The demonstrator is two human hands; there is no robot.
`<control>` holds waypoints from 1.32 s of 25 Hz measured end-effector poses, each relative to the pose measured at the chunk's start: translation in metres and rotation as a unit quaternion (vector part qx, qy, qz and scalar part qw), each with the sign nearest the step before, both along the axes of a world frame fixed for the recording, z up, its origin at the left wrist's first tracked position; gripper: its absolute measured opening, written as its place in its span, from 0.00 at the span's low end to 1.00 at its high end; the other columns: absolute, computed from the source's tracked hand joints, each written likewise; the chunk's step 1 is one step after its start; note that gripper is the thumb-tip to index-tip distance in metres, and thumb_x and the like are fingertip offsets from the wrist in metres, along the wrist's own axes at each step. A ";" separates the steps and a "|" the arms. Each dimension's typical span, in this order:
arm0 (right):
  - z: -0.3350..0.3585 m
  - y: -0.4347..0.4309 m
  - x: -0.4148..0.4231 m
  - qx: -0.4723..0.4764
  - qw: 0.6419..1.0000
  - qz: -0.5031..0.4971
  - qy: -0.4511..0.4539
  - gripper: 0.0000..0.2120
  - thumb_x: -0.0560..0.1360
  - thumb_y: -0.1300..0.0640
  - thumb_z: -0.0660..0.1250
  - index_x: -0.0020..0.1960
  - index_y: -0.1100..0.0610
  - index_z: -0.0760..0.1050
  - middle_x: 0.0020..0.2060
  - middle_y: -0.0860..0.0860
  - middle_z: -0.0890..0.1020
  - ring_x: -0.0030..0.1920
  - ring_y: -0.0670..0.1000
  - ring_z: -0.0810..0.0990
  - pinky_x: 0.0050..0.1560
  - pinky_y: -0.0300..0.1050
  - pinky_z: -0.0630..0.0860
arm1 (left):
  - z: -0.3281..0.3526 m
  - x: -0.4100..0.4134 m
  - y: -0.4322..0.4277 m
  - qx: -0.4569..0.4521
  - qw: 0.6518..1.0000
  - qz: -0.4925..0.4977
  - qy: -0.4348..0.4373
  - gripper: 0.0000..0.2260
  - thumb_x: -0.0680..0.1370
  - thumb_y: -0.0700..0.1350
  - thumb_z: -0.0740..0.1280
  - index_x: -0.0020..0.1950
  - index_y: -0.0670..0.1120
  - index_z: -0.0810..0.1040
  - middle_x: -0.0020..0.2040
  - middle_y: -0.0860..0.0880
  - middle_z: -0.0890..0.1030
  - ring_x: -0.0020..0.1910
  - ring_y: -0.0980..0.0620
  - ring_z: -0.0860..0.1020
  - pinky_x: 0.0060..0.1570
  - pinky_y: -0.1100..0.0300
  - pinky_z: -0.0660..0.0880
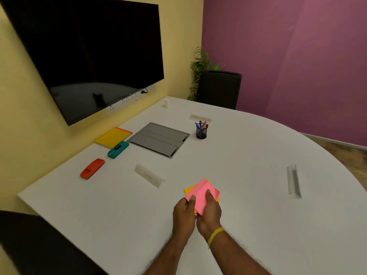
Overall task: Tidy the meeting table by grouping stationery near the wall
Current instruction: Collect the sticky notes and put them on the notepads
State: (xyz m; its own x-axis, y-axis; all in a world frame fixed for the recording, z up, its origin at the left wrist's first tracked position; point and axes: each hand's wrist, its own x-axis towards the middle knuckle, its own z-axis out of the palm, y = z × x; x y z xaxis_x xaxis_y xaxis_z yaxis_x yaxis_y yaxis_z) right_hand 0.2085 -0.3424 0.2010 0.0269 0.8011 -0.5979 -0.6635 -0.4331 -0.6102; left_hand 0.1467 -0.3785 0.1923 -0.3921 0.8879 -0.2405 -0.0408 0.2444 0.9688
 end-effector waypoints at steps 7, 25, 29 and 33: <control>0.009 -0.035 -0.066 0.128 0.977 0.029 -0.166 0.12 0.81 0.52 0.63 0.60 0.58 0.72 0.50 0.56 0.81 0.50 0.56 0.81 0.46 0.54 0.81 | 0.020 -0.101 -0.032 0.025 0.996 -0.029 0.075 0.10 0.81 0.51 0.62 0.53 0.47 0.79 0.48 0.44 0.83 0.45 0.46 0.83 0.43 0.48 0.82; 0.024 -0.107 -0.326 0.204 0.896 0.236 -0.317 0.09 0.82 0.58 0.59 0.54 0.60 0.75 0.39 0.56 0.85 0.31 0.50 0.77 0.32 0.40 0.71 | 0.037 -0.400 -0.068 -0.039 0.995 -0.003 0.089 0.18 0.84 0.53 0.52 0.56 0.41 0.73 0.50 0.39 0.82 0.29 0.52 0.79 0.25 0.66 0.71; 0.012 -0.078 -0.358 0.213 0.898 0.248 -0.295 0.08 0.82 0.58 0.60 0.53 0.62 0.75 0.38 0.57 0.85 0.30 0.50 0.77 0.31 0.41 0.70 | 0.039 -0.433 -0.043 -0.041 0.989 0.013 0.142 0.22 0.83 0.56 0.52 0.60 0.41 0.74 0.54 0.40 0.80 0.36 0.48 0.79 0.22 0.71 0.69; 0.001 -0.052 -0.389 0.207 0.904 0.243 -0.284 0.08 0.81 0.58 0.61 0.52 0.62 0.75 0.37 0.57 0.85 0.29 0.50 0.76 0.31 0.42 0.70 | 0.040 -0.472 -0.020 -0.062 0.988 -0.025 0.140 0.23 0.82 0.60 0.50 0.64 0.46 0.73 0.54 0.42 0.81 0.36 0.48 0.79 0.30 0.64 0.72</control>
State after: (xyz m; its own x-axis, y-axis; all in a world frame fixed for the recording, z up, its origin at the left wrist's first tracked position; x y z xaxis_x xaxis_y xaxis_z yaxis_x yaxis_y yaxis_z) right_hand -0.1801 -0.3941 0.2021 -0.1798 0.9530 -0.2440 0.0155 -0.2453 -0.9693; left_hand -0.3250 -0.3980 0.2323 -0.4151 0.8782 -0.2377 0.2390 0.3573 0.9029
